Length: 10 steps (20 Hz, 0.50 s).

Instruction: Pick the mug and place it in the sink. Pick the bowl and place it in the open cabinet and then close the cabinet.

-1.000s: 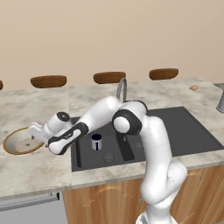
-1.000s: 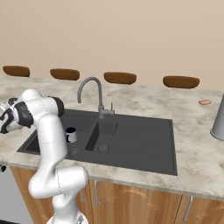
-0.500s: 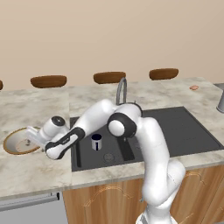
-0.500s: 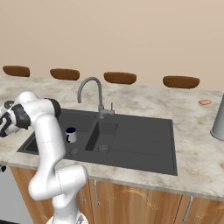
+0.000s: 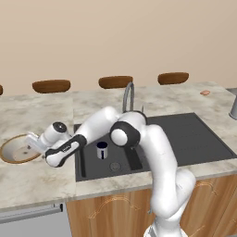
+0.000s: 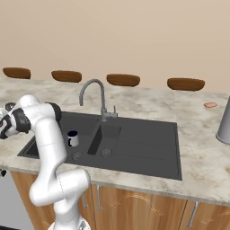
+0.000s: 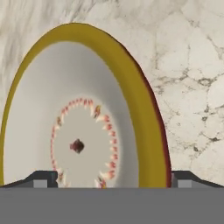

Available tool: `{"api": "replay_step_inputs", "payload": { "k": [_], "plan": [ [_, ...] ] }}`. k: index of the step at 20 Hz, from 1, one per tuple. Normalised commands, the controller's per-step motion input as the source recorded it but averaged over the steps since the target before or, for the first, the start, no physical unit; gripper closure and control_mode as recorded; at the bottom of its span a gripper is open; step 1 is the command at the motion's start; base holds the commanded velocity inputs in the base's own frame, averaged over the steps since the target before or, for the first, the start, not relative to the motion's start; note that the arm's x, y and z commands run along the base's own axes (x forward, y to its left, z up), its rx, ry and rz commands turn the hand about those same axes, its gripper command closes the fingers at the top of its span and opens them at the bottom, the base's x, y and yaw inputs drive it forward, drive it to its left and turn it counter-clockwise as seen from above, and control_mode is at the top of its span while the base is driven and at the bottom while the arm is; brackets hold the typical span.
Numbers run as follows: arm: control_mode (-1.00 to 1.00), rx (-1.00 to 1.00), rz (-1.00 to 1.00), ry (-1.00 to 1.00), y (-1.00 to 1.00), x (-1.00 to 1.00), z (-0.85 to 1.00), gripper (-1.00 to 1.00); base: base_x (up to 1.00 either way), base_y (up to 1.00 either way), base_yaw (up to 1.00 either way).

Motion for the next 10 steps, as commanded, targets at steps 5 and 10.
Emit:
{"api": "replay_step_inputs", "payload": {
  "k": [5, 10],
  "plan": [
    [-1.0, 0.0, 0.0, 0.0, 0.18, 0.31, -0.2, 1.0, 0.0, 0.0, 0.0],
    [-1.0, 0.0, 0.0, 0.01, 0.02, 0.16, -0.12, 1.0, 0.0, 0.0, 0.0]
  ]
}}
